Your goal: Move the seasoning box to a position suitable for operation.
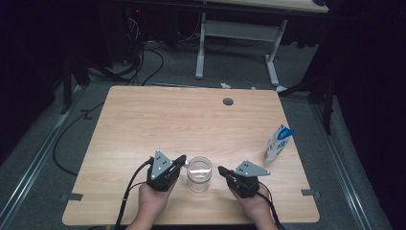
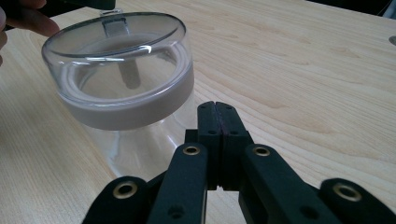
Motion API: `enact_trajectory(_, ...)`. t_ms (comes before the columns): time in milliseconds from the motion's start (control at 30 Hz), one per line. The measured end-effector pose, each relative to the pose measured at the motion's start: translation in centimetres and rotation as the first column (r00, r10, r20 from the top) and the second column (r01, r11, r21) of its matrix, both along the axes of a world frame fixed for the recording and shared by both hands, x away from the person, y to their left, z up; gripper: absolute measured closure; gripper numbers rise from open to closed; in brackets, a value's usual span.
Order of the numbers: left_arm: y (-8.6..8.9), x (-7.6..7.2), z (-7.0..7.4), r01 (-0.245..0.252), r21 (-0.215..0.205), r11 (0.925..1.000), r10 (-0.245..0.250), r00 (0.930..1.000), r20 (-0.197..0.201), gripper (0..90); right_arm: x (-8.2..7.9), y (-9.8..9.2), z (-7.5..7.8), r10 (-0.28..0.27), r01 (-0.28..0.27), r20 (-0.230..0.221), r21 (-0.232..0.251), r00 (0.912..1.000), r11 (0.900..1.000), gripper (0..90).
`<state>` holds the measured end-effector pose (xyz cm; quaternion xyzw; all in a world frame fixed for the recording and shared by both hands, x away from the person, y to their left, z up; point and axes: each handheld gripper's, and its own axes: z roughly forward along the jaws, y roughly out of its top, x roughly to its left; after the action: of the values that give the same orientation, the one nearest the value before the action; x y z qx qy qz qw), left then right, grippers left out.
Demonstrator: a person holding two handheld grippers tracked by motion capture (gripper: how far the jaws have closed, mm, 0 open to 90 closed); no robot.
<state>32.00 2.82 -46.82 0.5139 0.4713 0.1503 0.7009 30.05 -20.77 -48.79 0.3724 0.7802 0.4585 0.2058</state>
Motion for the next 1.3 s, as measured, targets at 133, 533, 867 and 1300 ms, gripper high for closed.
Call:
enact_trajectory(133, 0.0, 0.0, 0.0, 0.001, -0.005, 1.0000, -0.001, 1.0000, -0.003, 90.0, 0.0, 0.0, 0.0, 0.002, -0.002, 0.002, 0.000, 1.0000, 1.000, 89.5)
enact_trajectory(533, 0.1, 0.0, -0.1, -0.001, -0.007, 1.0000, 0.001, 1.0000, 0.000, 90.0, -0.1, 0.1, 0.2, 0.005, -0.005, 0.014, -0.002, 0.9999, 1.000, 89.7)
enact_trajectory(867, 0.6, 0.0, -0.3, 0.028, 0.062, 0.9977, -0.028, 0.9996, 0.000, 90.0, -0.9, 0.7, 1.2, 0.029, -0.030, 0.062, 0.008, 0.9976, 1.000, 89.8)
enact_trajectory(1300, 0.7, 0.1, -0.3, 0.033, 0.065, 0.9974, -0.033, 0.9995, -0.004, 90.0, -0.9, 1.1, 0.9, 0.039, -0.039, 0.050, -0.007, 0.9980, 0.999, 89.7)
